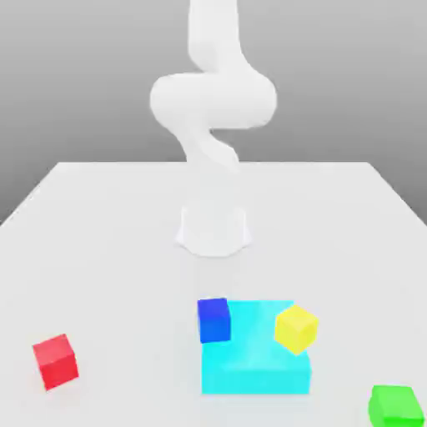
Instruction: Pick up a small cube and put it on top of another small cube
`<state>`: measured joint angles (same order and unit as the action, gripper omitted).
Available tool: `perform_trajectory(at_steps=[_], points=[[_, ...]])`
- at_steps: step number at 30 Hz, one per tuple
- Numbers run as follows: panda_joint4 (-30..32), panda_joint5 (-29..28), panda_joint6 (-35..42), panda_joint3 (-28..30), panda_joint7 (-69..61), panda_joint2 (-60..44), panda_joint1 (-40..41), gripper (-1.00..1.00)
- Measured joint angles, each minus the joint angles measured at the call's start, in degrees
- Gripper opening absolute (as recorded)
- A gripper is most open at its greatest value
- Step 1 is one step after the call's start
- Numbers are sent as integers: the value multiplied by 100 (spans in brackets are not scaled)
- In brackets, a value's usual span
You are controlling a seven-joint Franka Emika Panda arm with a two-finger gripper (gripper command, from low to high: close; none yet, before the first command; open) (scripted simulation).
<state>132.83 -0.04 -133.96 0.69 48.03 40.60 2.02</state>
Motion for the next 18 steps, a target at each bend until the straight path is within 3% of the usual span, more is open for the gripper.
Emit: perform_trajectory(at_steps=[18], points=[[766, 168, -1595, 796, 1448, -3772, 1285, 0]])
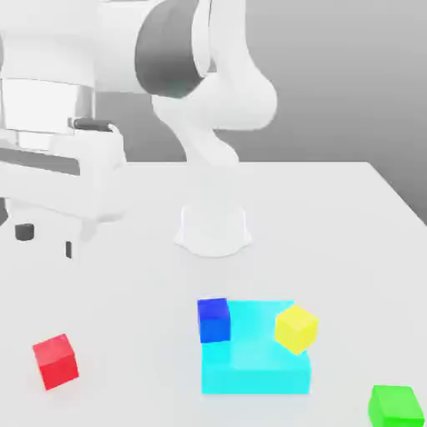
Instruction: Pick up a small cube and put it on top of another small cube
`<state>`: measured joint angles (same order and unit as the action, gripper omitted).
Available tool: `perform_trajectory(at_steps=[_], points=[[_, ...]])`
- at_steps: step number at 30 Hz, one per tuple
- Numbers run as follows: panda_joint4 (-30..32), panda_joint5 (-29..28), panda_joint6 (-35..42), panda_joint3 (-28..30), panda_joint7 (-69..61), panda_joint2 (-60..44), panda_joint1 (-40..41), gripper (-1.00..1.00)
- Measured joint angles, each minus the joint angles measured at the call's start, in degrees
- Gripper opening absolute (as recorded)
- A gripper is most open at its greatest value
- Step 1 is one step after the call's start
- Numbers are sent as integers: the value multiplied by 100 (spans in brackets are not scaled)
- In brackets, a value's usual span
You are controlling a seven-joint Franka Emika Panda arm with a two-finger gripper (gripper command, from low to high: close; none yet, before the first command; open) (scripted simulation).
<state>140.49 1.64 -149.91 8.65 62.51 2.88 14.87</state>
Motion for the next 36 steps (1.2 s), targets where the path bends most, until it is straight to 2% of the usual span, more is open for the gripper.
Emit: perform_trajectory(at_steps=[7, 12, 13, 21, 26, 36], points=[[274, 406, -619, 178, 295, -1474, 476, 0], [128, 815, -1377, -134, 57, -2513, 783, 0], [102, 858, -1481, -189, 24, -2644, 829, -100], [133, 785, -1375, -148, 82, -2501, 804, -100], [379, 353, -654, 25, 295, -1523, 582, -100], [1485, -60, 310, -671, -987, 564, -671, -100]])
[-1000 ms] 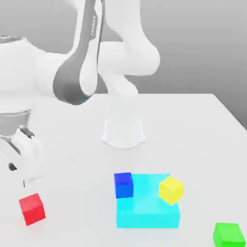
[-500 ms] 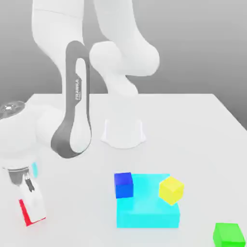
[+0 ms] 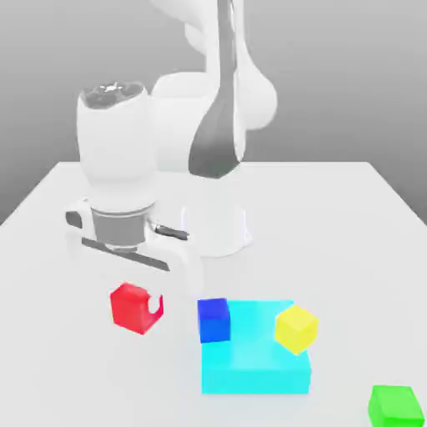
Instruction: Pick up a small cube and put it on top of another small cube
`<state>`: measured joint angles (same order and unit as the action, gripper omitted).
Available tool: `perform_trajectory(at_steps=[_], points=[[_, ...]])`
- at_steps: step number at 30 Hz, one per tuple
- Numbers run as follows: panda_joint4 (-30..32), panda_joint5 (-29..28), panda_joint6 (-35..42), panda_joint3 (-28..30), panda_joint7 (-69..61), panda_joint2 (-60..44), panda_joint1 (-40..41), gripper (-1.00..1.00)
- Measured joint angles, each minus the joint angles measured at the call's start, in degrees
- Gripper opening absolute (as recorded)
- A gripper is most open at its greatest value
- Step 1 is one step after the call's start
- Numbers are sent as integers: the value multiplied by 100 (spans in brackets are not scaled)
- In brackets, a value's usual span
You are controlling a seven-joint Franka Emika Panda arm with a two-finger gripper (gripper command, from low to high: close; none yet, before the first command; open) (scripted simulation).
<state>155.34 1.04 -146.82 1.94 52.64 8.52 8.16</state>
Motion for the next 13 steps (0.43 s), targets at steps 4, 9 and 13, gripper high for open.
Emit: perform_trajectory(at_steps=[4, 9, 13], points=[[450, 1, 380, -280, -653, 831, -510, -100], [687, -19, -423, -376, -823, 265, -647, -100], [737, -36, -805, -382, -815, -69, -645, 100]])
